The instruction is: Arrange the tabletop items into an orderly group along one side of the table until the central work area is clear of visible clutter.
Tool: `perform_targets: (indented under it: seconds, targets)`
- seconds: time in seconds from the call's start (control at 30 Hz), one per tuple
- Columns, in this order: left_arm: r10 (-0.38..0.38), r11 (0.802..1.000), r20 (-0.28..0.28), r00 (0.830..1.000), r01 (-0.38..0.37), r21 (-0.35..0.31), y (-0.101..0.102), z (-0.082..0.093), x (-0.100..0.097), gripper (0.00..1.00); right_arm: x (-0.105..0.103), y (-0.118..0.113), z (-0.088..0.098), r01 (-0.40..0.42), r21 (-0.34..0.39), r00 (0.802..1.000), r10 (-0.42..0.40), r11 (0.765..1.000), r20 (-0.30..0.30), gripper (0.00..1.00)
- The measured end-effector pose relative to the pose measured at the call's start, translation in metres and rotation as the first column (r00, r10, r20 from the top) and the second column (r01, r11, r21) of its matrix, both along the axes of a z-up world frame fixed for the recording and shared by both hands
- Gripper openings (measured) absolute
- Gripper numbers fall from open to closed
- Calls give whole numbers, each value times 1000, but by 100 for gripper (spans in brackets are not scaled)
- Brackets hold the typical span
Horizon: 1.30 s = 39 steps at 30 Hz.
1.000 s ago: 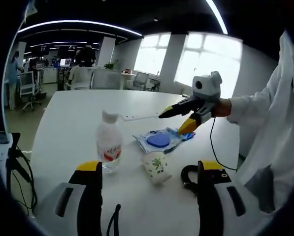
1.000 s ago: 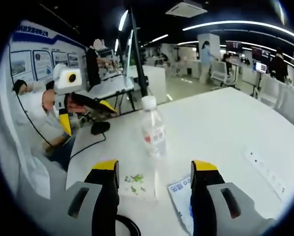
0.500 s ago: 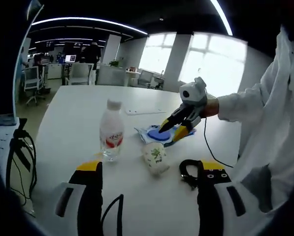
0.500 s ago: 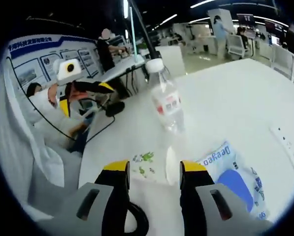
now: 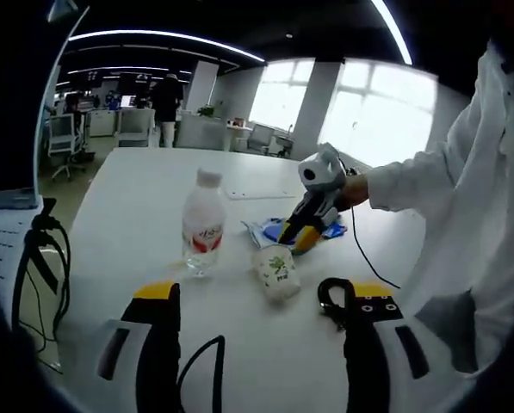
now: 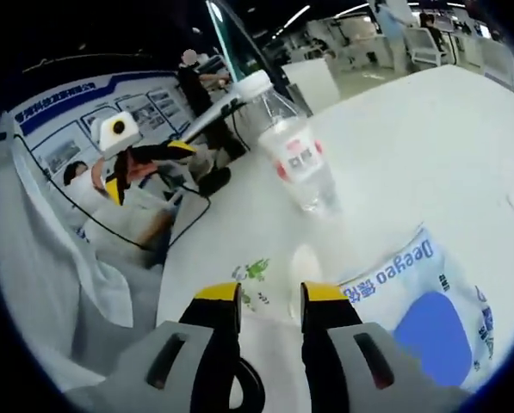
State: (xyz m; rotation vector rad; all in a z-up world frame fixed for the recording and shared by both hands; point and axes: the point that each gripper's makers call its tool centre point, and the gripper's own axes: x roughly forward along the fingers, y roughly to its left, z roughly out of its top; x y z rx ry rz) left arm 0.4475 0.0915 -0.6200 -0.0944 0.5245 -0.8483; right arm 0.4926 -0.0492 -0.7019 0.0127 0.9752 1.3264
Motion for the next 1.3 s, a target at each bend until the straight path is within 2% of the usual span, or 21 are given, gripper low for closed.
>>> perform_targets:
  seconds: [0.13, 0.17, 0.43, 0.63, 0.83, 0.87, 1.0, 1.13, 1.2, 1.23, 1.3]
  targets:
    - [-2, 1000, -2, 1000, 2, 0, 0, -1, 0, 79, -6, 0, -2, -32, -6, 999, 32, 999, -4, 4]
    - [-3, 1000, -3, 1000, 3, 1, -1, -2, 0, 79, -8, 2, 0, -28, 4, 1000, 28, 1000, -14, 3]
    - [-7, 1000, 0, 1000, 7, -10, -4, -1, 1, 79, -38, 9, 22, -72, 62, 992, 78, 995, -97, 0]
    - [-12, 1000, 2, 1000, 12, -10, -6, 0, 0, 78, -47, 14, 30, -82, 72, 993, 88, 994, -81, 0]
    - [-11, 1000, 6, 1000, 11, -10, -5, 1, -1, 78, -34, 16, 46, -66, 62, 998, 65, 996, 24, 0]
    - [-10, 1000, 3, 1000, 10, -11, -4, 1, -1, 78, -30, 15, 50, -77, 42, 995, 73, 996, 71, 0]
    - [-13, 1000, 3, 1000, 13, -8, -5, 0, -2, 78, -21, 15, 60, -90, 5, 986, 89, 996, 144, 0]
    - [-18, 1000, 6, 1000, 18, -11, -7, 1, -2, 78, -6, 11, 62, -121, -106, 954, 145, 987, 261, 0]
    - [-20, 1000, 8, 1000, 21, -14, -7, 2, -2, 77, 3, 7, 61, -135, -189, 925, 192, 973, 327, 0]
    - [-21, 1000, 9, 1000, 21, -14, -7, 2, -2, 77, 11, 6, 61, -137, -233, 903, 218, 963, 370, 0]
    - [-19, 1000, 8, 1000, 20, -13, -7, 1, -2, 77, 18, 7, 64, -135, -258, 882, 234, 957, 409, 0]
